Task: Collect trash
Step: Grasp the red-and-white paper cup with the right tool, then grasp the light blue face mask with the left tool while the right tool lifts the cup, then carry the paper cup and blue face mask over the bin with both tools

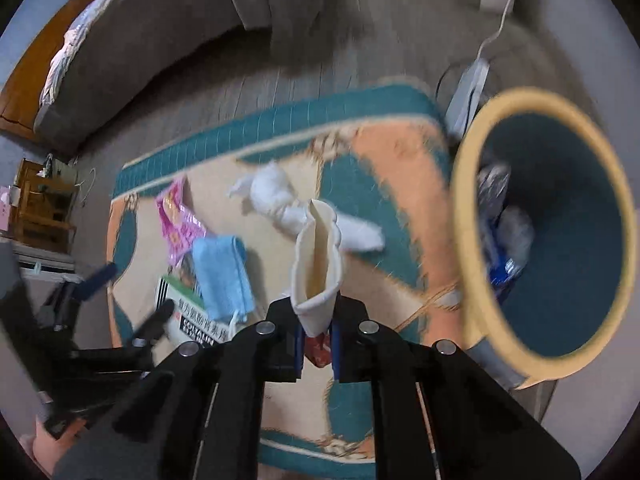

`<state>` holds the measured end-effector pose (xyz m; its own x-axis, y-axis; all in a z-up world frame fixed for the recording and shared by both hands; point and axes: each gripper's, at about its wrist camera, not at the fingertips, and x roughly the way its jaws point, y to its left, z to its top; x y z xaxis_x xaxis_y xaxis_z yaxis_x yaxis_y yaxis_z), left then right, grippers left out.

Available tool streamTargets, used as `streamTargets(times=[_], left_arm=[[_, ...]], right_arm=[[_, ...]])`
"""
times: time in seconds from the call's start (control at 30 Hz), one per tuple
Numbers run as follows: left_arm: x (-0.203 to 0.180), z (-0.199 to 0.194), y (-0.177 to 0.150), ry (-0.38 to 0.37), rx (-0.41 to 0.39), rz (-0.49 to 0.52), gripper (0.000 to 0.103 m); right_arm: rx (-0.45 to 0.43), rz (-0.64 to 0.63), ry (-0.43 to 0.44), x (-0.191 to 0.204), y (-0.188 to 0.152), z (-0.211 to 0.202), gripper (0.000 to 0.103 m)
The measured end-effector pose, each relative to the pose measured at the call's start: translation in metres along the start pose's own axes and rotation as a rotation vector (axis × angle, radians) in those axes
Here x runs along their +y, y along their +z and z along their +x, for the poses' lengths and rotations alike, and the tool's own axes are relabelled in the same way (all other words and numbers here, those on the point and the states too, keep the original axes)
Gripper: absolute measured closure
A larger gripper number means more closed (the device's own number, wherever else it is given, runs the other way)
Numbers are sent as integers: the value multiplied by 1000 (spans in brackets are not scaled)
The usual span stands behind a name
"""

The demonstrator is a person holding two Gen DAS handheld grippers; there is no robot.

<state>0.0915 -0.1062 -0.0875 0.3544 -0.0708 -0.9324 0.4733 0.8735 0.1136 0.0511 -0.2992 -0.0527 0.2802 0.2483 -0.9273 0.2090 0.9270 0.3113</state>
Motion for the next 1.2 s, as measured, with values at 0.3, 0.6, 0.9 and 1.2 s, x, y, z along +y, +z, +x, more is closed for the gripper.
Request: streamTargets(times=[0.3,0.6,0.9,1.2], left_arm=[[-20,33,7,-66,21,-35,11],[-40,52,10,-77,56,-7,39],[-48,43,9,-64,32,51,82],[-38,3,4,-126,-60,54,86]], right_arm=[[-69,-80,-60,9,9,-12,94],[-35,-106,-83,4,10,2,94],[-14,-108,-101,2,8,5,94],[-49,-115,-124,8,1,-18,94]])
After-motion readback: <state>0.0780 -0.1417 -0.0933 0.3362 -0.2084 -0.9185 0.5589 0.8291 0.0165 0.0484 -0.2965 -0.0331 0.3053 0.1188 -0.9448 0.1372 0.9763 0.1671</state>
